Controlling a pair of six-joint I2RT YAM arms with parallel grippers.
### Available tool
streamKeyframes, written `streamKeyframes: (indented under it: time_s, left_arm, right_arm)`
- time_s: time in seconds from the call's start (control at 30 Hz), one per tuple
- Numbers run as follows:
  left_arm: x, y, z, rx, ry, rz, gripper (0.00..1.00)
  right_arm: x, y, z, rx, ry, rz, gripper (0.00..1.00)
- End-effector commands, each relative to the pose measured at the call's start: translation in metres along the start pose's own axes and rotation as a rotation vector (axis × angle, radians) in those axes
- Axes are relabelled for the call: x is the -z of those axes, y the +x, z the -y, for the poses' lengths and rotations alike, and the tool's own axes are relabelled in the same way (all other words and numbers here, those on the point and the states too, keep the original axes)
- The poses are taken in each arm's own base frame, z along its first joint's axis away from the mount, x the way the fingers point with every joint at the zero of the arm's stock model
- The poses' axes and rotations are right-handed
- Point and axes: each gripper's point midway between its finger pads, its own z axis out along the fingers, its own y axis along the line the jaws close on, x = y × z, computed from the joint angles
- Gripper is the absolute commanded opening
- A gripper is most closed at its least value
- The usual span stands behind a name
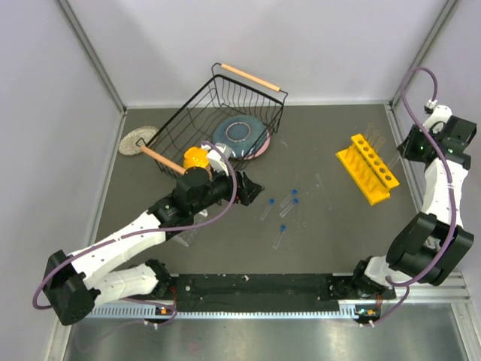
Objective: Organize the chemistry lab equipment
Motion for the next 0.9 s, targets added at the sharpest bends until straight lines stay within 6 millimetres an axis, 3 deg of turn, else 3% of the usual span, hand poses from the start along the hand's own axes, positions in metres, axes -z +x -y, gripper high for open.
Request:
streamKeyframes:
  time_s: [0.0, 0.53, 0.87]
  left_arm:
    - [-0.001, -0.012, 0.007, 0.004, 0.034, 0.043, 0.87]
    - [0.000, -0.009, 0.006, 0.011, 0.028, 0.036, 0.87]
    - [0.000, -0.010, 0.006, 0.007, 0.027, 0.035, 0.87]
  right_arm:
    - [0.000, -0.032, 0.002, 0.058, 0.005, 0.098, 0.16]
    - [-0.013, -0.019, -0.009, 0.071, -0.021, 0.071, 0.16]
    - [-0.021, 0.007, -0.014, 0.093, -0.031, 0.032, 0.17]
